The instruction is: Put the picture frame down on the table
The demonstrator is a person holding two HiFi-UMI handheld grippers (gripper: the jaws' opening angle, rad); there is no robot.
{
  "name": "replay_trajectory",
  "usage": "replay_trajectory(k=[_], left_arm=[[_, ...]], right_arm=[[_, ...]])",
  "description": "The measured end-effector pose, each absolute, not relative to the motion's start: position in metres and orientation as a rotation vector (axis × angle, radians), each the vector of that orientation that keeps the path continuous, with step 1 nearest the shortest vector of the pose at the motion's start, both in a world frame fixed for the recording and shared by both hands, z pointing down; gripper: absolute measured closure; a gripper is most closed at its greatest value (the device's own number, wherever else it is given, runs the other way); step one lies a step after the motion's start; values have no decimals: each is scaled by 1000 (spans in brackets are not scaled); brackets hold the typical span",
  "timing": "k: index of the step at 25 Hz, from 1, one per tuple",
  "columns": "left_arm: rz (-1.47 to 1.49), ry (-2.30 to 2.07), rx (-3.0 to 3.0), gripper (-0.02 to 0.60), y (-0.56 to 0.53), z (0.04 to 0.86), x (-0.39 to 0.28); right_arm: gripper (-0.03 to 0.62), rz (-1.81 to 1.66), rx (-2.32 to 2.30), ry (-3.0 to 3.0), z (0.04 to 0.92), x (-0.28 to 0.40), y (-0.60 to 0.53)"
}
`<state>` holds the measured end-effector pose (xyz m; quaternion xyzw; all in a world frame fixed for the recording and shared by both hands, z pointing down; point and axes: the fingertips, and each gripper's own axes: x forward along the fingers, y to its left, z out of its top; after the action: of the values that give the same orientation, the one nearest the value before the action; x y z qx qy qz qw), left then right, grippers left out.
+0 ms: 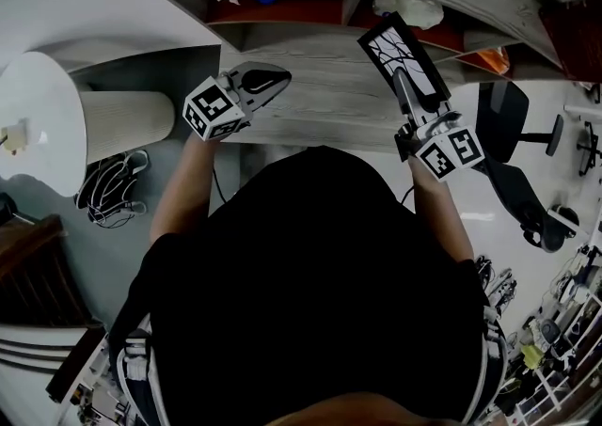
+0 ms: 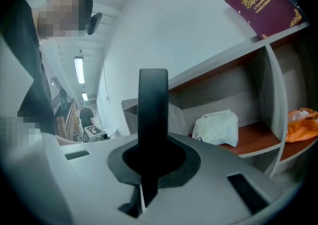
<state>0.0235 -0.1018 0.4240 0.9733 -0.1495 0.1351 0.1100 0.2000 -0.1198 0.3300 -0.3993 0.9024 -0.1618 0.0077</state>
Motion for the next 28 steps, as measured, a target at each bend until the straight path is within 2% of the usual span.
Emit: replay_trajectory(k=[28], left_arm=[[429, -654, 2811, 563, -108, 414, 37]], right_arm=[[577, -557, -890, 2967, 340, 182, -133]])
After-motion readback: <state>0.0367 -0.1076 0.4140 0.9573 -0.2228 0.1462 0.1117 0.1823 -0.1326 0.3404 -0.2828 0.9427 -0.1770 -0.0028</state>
